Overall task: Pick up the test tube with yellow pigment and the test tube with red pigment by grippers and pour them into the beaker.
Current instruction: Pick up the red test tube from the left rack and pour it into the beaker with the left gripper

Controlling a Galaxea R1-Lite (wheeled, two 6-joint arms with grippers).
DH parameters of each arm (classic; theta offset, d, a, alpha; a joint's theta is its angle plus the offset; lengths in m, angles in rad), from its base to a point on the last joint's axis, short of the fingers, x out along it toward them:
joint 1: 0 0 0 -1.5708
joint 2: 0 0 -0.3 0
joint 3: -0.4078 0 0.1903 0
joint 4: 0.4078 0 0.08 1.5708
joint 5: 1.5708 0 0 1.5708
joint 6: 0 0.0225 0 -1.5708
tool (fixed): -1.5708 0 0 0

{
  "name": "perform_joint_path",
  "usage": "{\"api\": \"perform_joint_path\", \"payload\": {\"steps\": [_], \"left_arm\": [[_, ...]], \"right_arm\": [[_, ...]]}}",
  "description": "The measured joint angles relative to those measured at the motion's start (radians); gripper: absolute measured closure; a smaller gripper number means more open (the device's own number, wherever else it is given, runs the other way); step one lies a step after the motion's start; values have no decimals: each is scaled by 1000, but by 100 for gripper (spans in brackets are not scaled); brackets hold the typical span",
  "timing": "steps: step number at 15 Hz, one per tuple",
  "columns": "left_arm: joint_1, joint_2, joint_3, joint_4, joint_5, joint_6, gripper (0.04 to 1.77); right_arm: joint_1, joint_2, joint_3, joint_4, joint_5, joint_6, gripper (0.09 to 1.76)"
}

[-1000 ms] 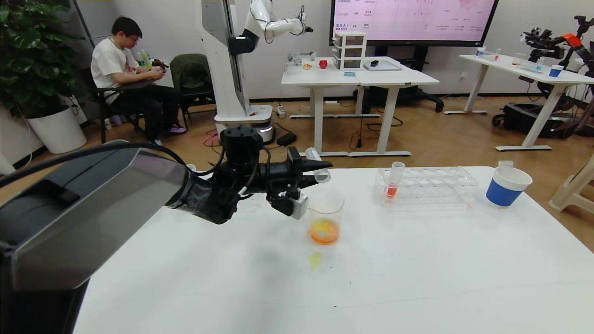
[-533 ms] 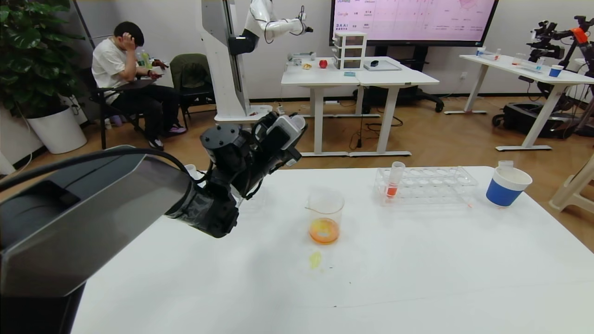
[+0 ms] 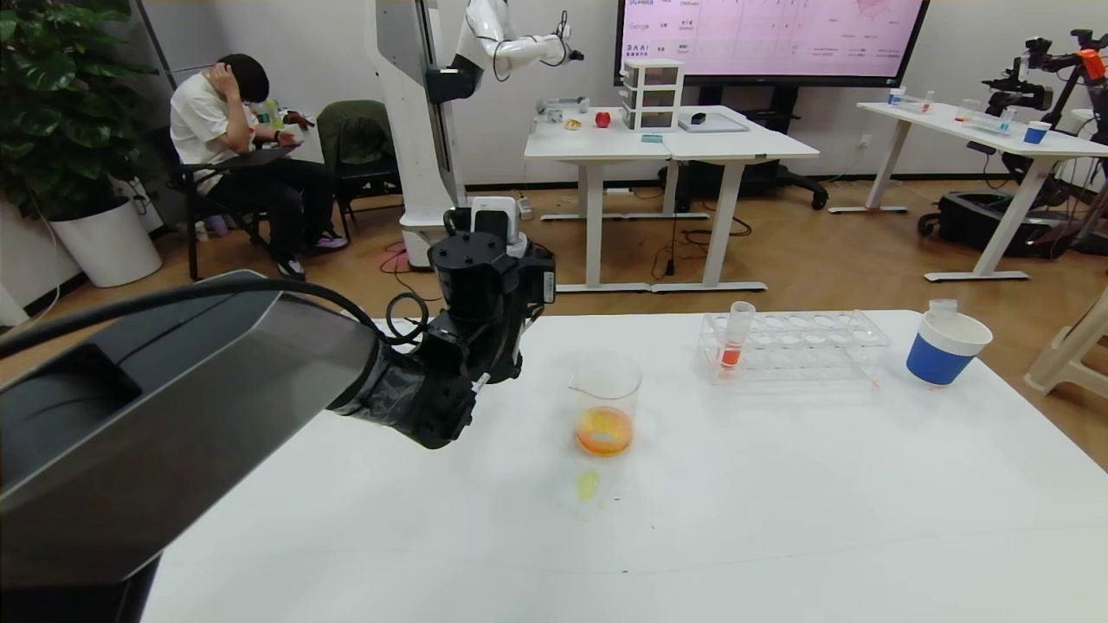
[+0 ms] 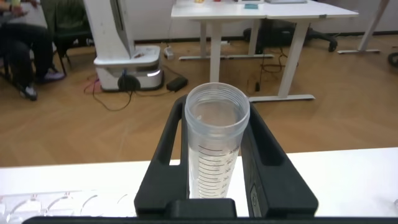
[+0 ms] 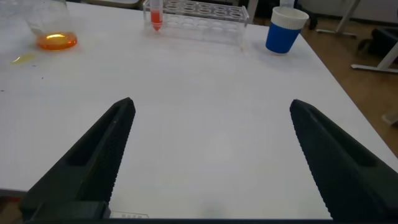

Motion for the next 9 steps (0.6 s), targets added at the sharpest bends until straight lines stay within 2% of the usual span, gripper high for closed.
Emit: {"api": "perform_joint_path", "payload": {"steps": [2,5,7,9], "left_arm": [[15,-9,-15,64,19,-44,132],[50,-31,-4,73,12,-44,132],[97,-57,20,75,-2,-41,132],[174,-94,68,75,-50,-41,132]], "right_arm": [[0,0,0,0,0,0,11],[0,0,0,0,0,0,11],[0,0,0,0,0,0,11],[0,0,0,0,0,0,11]]}}
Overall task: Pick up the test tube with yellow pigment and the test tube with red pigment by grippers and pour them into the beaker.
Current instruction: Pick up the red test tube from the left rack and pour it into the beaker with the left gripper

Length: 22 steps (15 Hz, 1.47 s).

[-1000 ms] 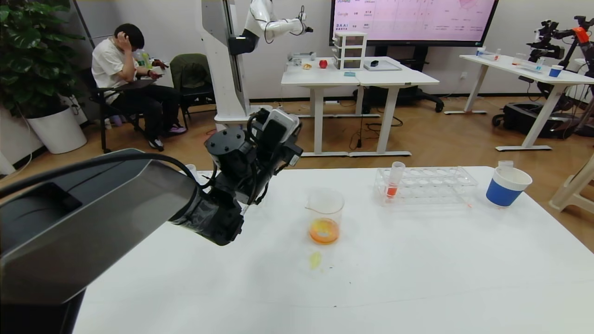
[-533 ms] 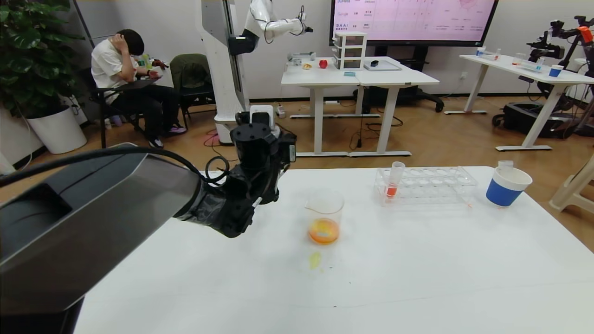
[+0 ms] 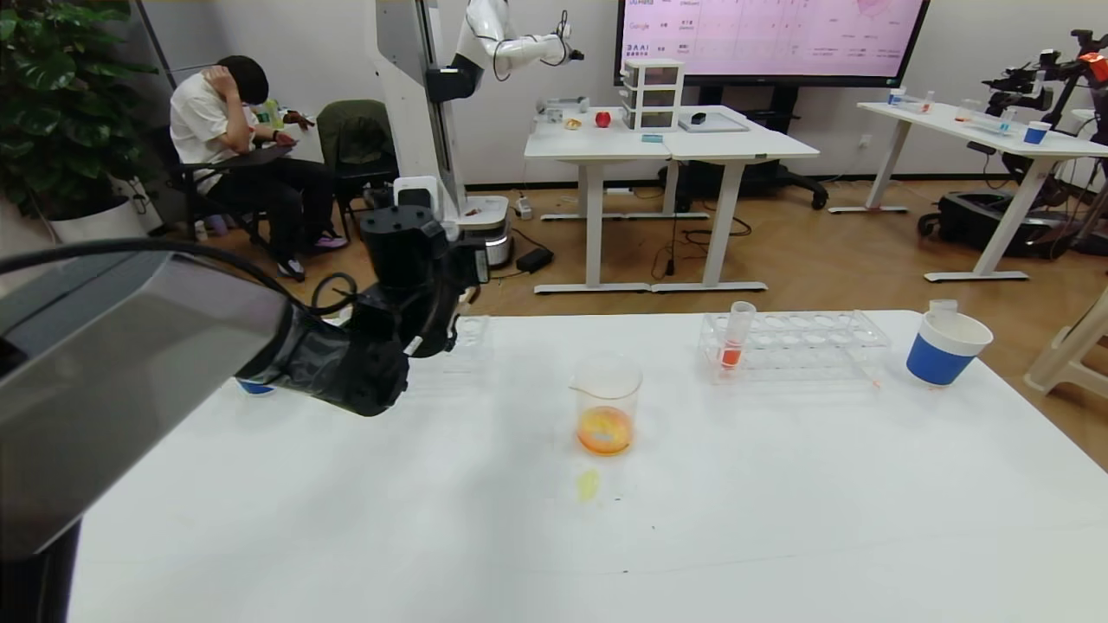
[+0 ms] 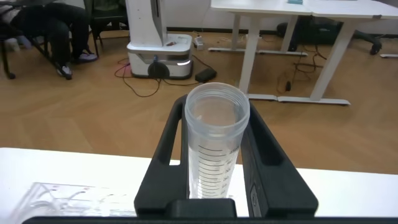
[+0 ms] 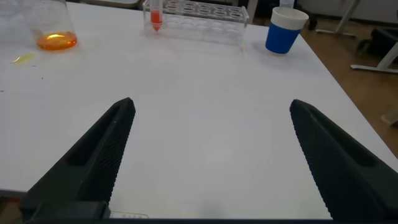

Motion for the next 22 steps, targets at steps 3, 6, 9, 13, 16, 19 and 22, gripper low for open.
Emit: {"api": "perform_joint_path", "payload": {"steps": [3,6,9,13,16,19,22], "left_arm": [[165,-60,68,0,-90,-1,132],[348,-112,115,0,-199,-6,132],[508,-138,145,-2,-298,-17,132],[600,-125,154,-7,-330,-38,132],[610,-102,184,-18,-326,-56,132],[611,-59,208,-73,-321,-75,132],[612,1,217,-147,-318,-79,132]], "right_arm": [[0,0,0,0,0,0,11],[0,0,0,0,0,0,11],[0,0,0,0,0,0,11],[0,0,0,0,0,0,11],[0,0,0,0,0,0,11],[0,0,0,0,0,0,11],[0,0,0,0,0,0,11]]}}
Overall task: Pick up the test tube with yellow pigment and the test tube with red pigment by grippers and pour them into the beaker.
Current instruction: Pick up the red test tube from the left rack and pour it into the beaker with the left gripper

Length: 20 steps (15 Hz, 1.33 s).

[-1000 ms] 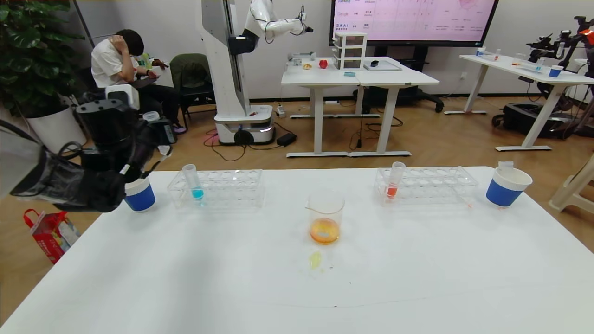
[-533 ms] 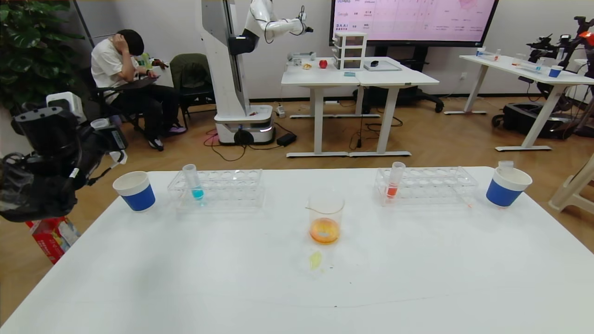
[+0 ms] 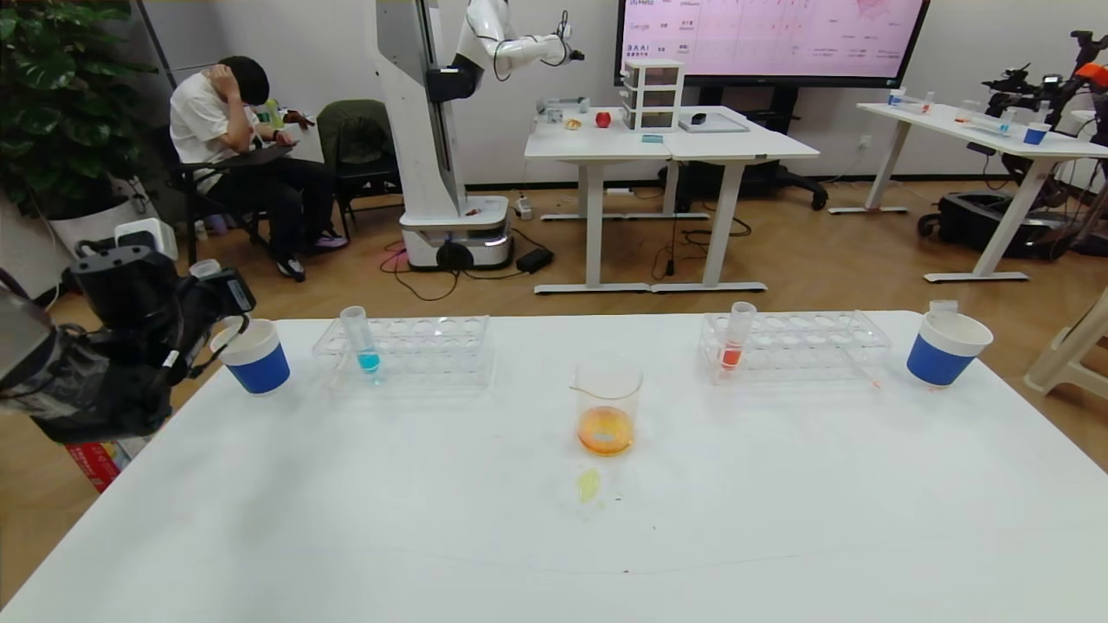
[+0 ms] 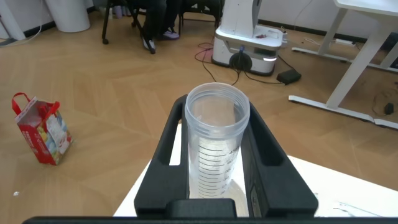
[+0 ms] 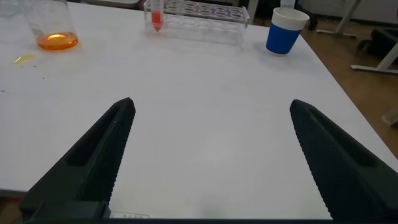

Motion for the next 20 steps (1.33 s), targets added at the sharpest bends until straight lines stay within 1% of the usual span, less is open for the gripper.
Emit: {"api": "perform_joint_path", "payload": {"steps": [5,7,10,11,12,14,15,16,20], "left_arm": [[-1,67,7,-17,0,-1,132],[0,77,9,-41,0,-4,132],[3,81,10,-42,0,-6,132],[3,81,10,-43,-1,-6,126],[3,81,11,-46,-1,-5,103],[4,79,17,-52,-2,1,31],[4,76,20,-53,-2,3,12],[3,73,22,-52,-2,3,6],[-14,16,14,-43,-6,1,6]], "right_arm": [[0,0,0,0,0,0,11],[0,0,0,0,0,0,11],[0,0,0,0,0,0,11],[0,0,0,0,0,0,11],[0,0,0,0,0,0,11],[0,0,0,0,0,0,11],[0,0,0,0,0,0,11],[0,0,0,0,0,0,11],[0,0,0,0,0,0,11]]}}
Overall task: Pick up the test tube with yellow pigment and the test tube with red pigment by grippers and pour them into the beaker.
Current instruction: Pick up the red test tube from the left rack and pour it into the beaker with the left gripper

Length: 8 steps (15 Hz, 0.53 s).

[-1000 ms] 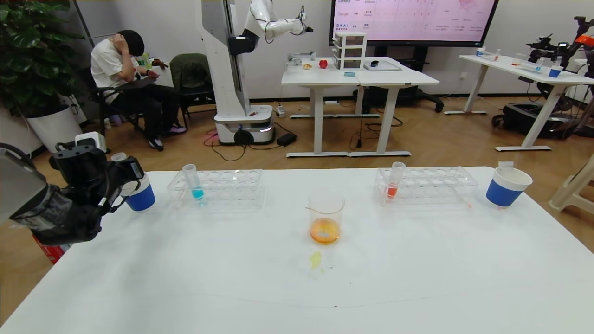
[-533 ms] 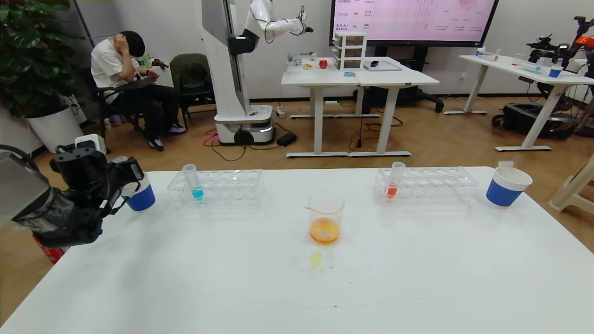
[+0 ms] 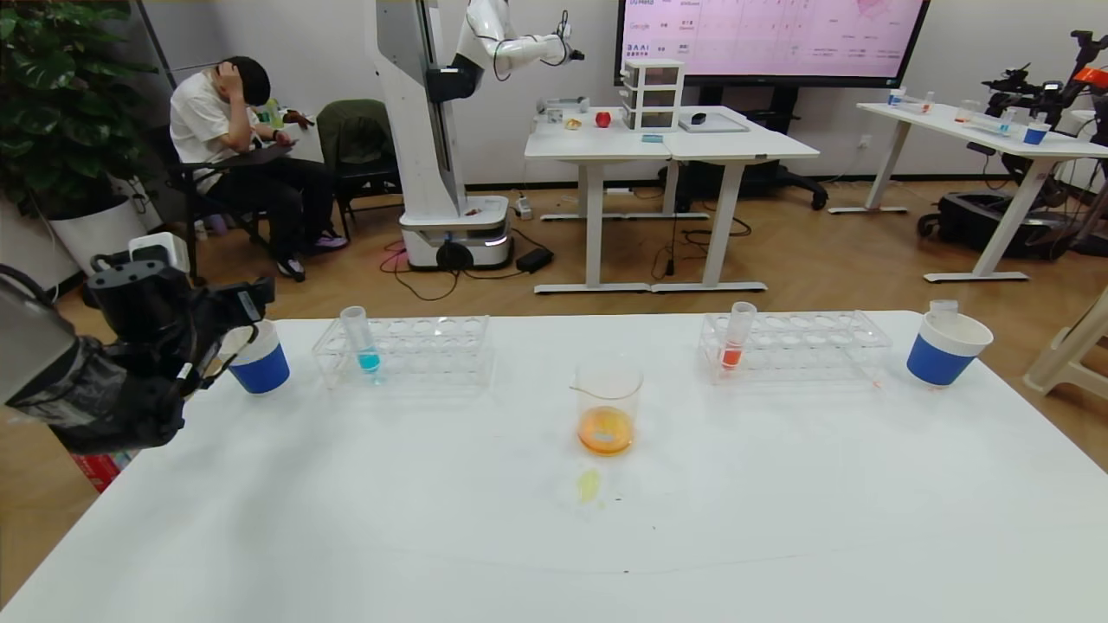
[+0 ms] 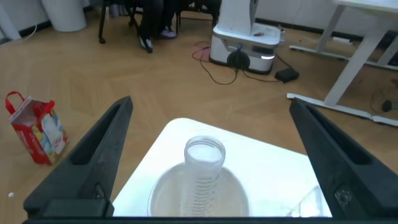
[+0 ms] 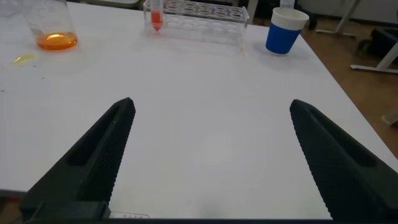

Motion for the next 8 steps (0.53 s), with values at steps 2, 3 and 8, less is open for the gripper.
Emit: {"api": "perform_joint_path", "payload": {"steps": [2,3,8], "left_arm": [[-43,-66,-8,51,-3,-4,6],[-83,-108,-13,91,-3,-6,6],[-317,-330,6,225,19,-3,6]], "right_arm": [[0,0,0,0,0,0,11],[0,0,0,0,0,0,11],[0,0,0,0,0,0,11]]}}
